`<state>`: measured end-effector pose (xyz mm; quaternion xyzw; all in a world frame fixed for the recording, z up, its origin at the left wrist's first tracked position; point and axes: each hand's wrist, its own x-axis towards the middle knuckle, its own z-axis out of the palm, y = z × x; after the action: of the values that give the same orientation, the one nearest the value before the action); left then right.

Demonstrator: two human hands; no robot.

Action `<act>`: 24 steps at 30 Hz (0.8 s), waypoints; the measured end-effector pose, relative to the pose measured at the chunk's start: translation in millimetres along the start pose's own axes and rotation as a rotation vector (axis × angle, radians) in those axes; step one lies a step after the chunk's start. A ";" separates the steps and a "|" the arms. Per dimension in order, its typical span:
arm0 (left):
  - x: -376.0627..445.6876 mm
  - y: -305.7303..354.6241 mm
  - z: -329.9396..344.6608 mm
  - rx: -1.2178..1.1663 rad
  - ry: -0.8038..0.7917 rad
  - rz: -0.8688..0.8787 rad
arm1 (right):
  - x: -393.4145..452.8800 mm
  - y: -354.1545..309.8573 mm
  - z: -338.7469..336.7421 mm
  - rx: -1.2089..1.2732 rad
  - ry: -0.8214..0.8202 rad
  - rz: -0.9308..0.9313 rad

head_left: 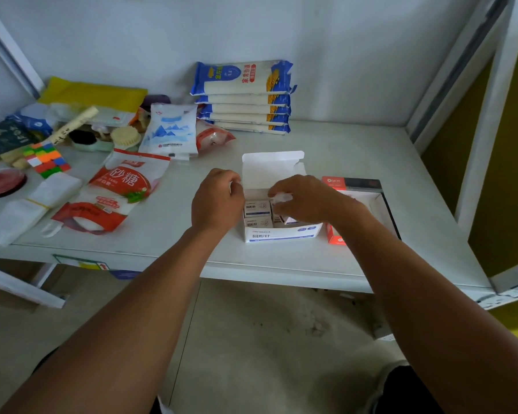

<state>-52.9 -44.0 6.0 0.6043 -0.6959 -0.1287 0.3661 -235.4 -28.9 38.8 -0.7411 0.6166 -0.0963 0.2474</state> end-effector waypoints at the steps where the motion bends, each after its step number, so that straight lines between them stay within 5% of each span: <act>1: -0.5 1.1 1.3 -0.007 -0.003 0.001 | -1.5 1.8 -3.5 0.005 0.034 0.015; 8: -4.1 5.3 8.9 -0.017 -0.022 0.003 | -3.3 6.1 -7.9 -0.250 0.074 0.167; 24: -6.4 3.3 9.7 0.005 -0.040 -0.013 | -7.6 3.4 -4.1 -0.317 -0.051 0.178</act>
<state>-61.8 -39.8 -1.0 0.6070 -0.6994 -0.1413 0.3500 -241.8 -23.0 41.9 -0.7155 0.6808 0.0431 0.1506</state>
